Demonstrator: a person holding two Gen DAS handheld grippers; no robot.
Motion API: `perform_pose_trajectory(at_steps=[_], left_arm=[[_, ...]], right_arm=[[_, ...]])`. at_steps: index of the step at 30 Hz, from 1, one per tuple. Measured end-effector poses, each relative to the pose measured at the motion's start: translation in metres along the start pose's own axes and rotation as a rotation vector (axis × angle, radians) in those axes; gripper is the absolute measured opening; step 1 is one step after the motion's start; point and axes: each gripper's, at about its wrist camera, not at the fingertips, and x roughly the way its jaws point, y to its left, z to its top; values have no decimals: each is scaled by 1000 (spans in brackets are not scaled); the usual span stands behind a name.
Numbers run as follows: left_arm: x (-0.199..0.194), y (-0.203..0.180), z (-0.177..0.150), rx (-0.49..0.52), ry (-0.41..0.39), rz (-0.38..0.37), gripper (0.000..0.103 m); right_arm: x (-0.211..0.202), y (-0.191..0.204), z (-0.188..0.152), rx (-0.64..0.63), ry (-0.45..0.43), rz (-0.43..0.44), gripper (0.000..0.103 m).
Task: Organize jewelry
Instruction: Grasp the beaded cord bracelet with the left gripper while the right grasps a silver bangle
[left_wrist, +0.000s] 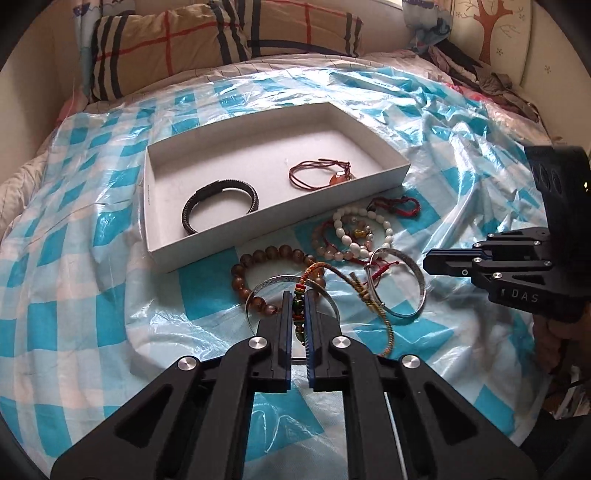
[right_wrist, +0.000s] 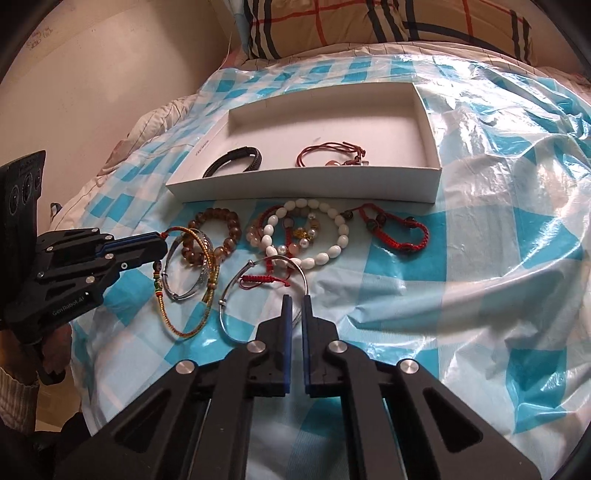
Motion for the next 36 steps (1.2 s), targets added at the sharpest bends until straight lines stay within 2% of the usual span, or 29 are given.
perform_pose_trajectory(at_steps=[4,5,6,7,8,13,14,15,23,30,36], left_arm=[[-22,2,4,-15,-37,-11,5],[-26,2,5,-16,-42,-9,5],[-28,2,5,-16,-43,-7,5],[-28,3,5,-17,-43,-6,5],[-28,3,5,-17,-40,-5,5],[-20,5,0,-20,-23,-6,5],[-19,5,0,-21,-23,-8,5],[-20,5,1,-21,-25,-9,5],[-34,4,12,-24,-82,-34,5],[-53,-4,31,-10,-148,-48,5],[-60,-7,42,-10,-181,-48,5]], right_arm=[[-11,5,2,-16,-1,1,5],[-10,7,3,-26,8,3,19],[-7,11,4,-37,16,-7,71],[-7,15,5,-57,-2,-25,91],[-5,20,5,-83,-17,-28,97],[33,28,12,-122,55,-21,97],[41,26,11,-122,80,-13,87],[46,25,11,-116,102,-8,61],[6,20,9,-82,-19,-8,61],[-29,17,27,-60,-132,-21,61],[-43,20,39,-63,-185,-19,61]])
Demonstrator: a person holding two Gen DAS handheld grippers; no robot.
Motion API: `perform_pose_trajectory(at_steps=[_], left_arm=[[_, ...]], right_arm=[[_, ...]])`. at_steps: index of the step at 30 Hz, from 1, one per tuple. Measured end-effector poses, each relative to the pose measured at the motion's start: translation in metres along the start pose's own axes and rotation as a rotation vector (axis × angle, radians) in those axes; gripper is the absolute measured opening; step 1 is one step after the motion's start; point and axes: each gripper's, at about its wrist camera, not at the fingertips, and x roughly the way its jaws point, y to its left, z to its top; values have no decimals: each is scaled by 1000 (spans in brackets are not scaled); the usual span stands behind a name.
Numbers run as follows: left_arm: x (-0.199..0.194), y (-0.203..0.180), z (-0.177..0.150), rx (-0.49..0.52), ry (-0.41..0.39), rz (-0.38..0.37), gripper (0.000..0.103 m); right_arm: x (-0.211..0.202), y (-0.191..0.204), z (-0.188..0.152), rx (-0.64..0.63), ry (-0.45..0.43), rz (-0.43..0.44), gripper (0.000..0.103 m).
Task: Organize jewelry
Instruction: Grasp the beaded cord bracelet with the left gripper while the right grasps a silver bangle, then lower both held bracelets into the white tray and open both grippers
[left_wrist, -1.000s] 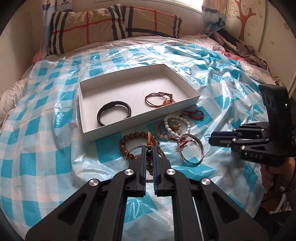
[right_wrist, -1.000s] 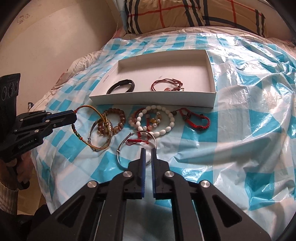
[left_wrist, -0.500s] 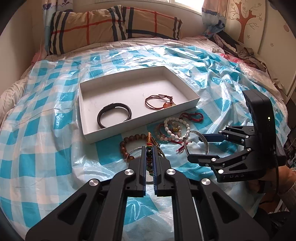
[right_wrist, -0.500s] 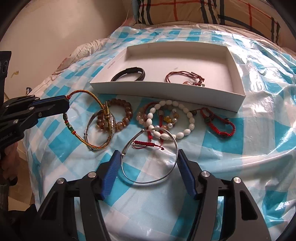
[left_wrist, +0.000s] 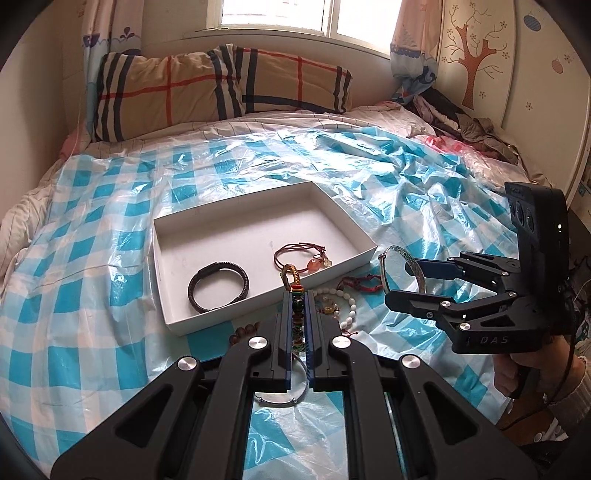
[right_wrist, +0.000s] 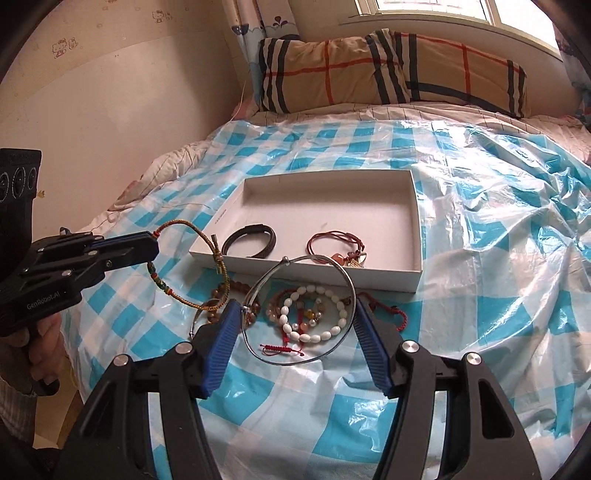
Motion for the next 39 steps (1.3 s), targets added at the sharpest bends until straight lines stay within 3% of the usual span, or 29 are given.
perform_pose_trajectory(at_steps=[17,39], left_arm=[[1,7,7,-13,-38,50,5],[20,24,34,-28,-95,73,5]], right_arm=[[-10,10,24,-16,-81,13,61],[17,7,46,-14,-113,25,61]])
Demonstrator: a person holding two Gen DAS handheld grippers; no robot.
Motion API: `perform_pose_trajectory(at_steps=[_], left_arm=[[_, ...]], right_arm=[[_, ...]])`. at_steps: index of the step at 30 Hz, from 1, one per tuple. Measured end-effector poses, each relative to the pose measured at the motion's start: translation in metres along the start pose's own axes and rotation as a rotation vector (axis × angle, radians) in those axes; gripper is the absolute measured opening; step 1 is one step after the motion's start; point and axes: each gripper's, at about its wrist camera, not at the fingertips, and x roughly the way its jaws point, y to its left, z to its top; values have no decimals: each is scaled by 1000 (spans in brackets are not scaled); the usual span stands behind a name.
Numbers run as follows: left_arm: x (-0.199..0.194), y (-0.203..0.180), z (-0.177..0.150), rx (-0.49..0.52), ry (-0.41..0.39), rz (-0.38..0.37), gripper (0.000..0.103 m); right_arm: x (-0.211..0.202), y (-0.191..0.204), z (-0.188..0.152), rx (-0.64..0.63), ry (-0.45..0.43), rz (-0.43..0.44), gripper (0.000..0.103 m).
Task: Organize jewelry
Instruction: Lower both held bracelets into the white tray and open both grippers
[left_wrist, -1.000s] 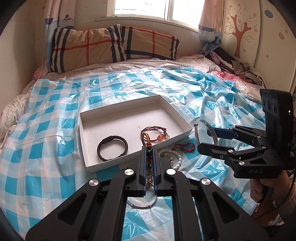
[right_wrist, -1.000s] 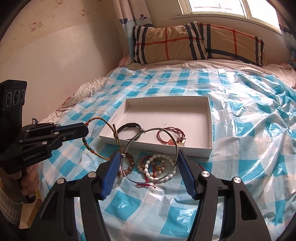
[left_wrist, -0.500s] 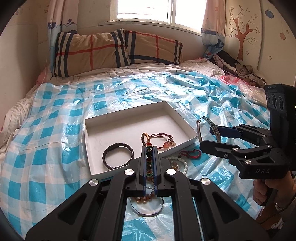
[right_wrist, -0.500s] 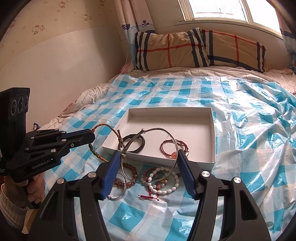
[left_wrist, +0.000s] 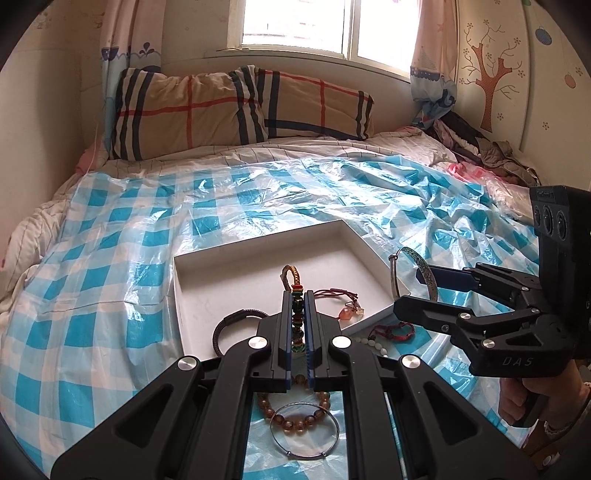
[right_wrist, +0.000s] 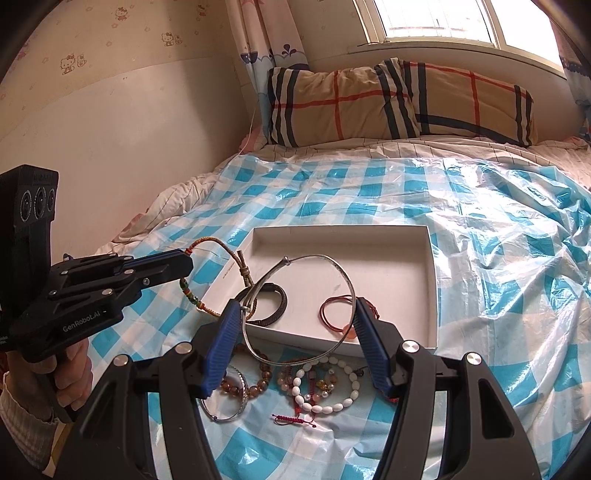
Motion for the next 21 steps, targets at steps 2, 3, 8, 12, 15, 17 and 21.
perform_pose_trajectory(at_steps=[2,3,8,12,15,17,21], left_arm=[[4,2,2,-4,-3,2,5],[6,2,3,-8,-2,3,5],[18,5,3,-19,3,-1,5],[28,4,3,-22,8,-4,5],[36,6,4,-25,10,-6,5],[40,6,4,-29,11,-7,6],[52,9,3,-40,22,-5,6]], right_arm=[[4,-1,3,-4,-2,-1,61],[6,-1,4,-5,-3,0,61],[18,-1,9,-21,-5,-4,61],[29,-1,11,-34,-5,-13,61],[38,-4,12,-38,0,-19,61],[43,-5,11,-38,6,-24,61],[56,-10,9,-36,21,-34,61]])
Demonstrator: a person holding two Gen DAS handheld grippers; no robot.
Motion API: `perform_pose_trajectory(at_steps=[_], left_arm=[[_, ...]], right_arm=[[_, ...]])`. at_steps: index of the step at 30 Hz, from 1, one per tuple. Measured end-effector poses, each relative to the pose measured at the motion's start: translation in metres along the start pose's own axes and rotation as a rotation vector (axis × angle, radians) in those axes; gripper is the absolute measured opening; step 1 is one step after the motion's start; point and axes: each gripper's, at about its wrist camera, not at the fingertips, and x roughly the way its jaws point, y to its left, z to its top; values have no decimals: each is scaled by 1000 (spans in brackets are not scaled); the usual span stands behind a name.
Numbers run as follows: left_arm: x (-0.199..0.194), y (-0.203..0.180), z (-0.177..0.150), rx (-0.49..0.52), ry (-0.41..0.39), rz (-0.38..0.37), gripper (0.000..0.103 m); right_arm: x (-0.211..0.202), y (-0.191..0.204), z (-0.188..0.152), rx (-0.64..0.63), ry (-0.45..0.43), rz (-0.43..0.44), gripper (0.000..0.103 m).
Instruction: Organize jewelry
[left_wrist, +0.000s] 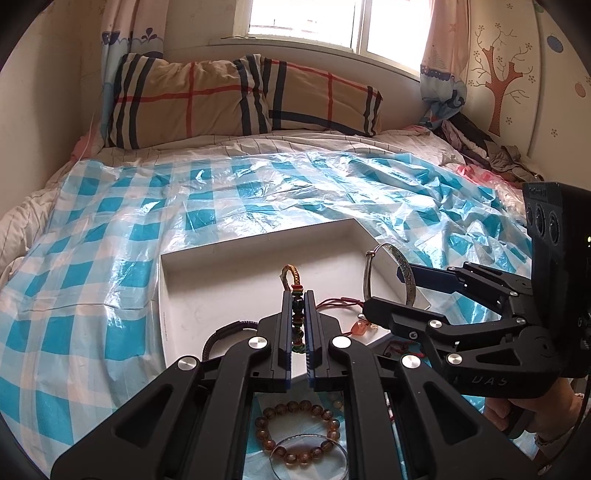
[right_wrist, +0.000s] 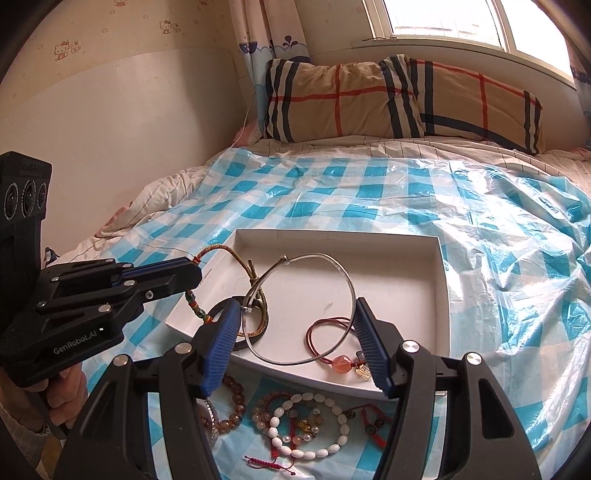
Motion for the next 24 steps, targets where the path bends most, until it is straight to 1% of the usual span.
perform_pose_trajectory(at_steps=[2,5,7,10,13,15,18,21,24], left_arm=[[9,3,-2,-7,16,15,6],[26,10,-8,-23,69,51,6],[31,14,-13,-32,91,67,6],[30,22,-19,-46,105,80,9],[24,29,-25,-57,112,92,14],[18,32,-29,-64,113,99,22],[8,36,-37,-72,117,106,28],[-2,36,-48,-77,130,102,30],[-8,29,-57,-59,149,77,30]], right_arm=[[9,-3,-1,2,14,-6,61],[25,-7,-4,6,53,-21,63],[27,-10,-5,19,56,-23,64],[19,-13,-6,29,43,-31,65],[6,-16,-7,36,33,-40,66],[-3,-18,-9,39,31,-51,66],[-18,-24,-17,52,37,-70,66],[-31,-33,-32,67,61,-94,66],[-38,-42,-49,73,103,-124,66]])
